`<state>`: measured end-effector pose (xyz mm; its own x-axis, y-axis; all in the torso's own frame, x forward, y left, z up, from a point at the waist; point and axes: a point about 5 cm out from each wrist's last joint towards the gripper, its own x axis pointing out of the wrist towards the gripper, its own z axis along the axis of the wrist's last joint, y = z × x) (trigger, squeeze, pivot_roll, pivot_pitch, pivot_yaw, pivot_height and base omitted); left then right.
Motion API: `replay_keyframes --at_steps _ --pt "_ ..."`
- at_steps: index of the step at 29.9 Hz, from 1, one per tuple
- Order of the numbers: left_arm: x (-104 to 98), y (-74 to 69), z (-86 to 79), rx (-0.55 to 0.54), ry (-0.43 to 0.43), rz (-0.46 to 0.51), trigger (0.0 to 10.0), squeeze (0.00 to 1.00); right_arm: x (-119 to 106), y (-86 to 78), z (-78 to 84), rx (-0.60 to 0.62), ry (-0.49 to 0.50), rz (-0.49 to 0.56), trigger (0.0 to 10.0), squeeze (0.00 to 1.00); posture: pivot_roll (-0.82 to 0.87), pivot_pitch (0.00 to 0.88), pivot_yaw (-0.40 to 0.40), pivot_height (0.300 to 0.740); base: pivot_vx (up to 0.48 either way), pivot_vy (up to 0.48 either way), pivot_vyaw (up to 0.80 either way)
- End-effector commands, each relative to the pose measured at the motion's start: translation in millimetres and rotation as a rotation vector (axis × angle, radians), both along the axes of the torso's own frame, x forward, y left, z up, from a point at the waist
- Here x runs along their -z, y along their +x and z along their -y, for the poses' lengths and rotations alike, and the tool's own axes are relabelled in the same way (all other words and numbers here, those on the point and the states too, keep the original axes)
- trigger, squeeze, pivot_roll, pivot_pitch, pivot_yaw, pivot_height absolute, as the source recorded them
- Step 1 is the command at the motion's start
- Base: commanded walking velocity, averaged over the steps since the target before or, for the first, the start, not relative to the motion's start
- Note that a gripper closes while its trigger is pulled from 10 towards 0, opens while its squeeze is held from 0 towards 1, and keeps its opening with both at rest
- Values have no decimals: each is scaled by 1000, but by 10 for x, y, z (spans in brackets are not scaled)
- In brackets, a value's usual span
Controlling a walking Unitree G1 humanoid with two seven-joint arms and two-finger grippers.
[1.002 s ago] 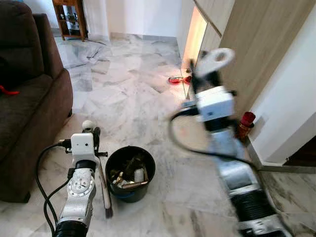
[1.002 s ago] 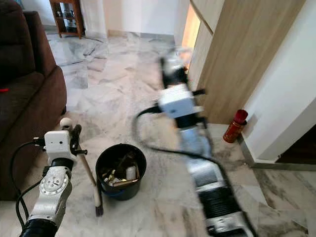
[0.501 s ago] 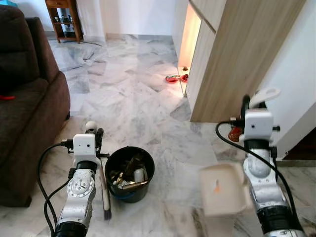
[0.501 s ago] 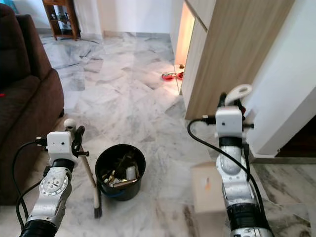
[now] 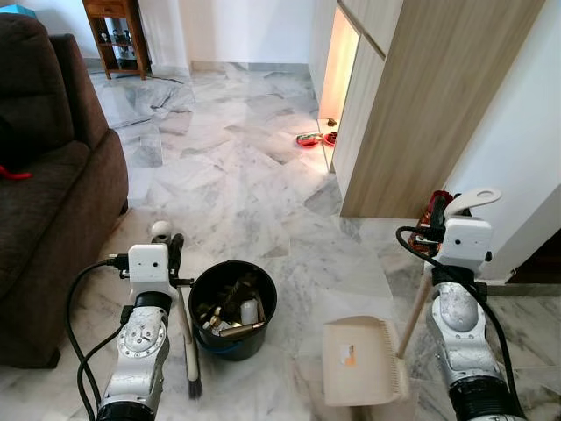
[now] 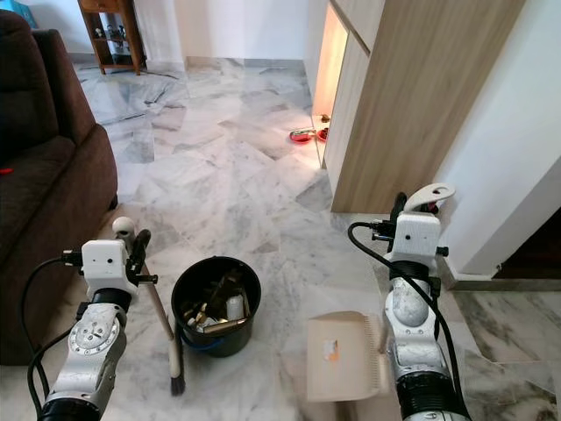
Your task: Sweep floor
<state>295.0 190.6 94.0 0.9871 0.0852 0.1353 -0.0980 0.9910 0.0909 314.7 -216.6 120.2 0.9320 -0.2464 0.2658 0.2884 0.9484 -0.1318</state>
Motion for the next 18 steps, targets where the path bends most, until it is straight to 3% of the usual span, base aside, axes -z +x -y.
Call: replay_keyframes --at_steps 1,18 --pt "-83 17 75 38 -13 40 10000 0 -37 6 28 7 45 30 10000 0 50 0 -41 740 0 0 0" --pt "-91 -17 137 69 18 58 10000 0 34 -41 -17 -11 100 23 10000 0 52 0 -49 740 0 0 0"
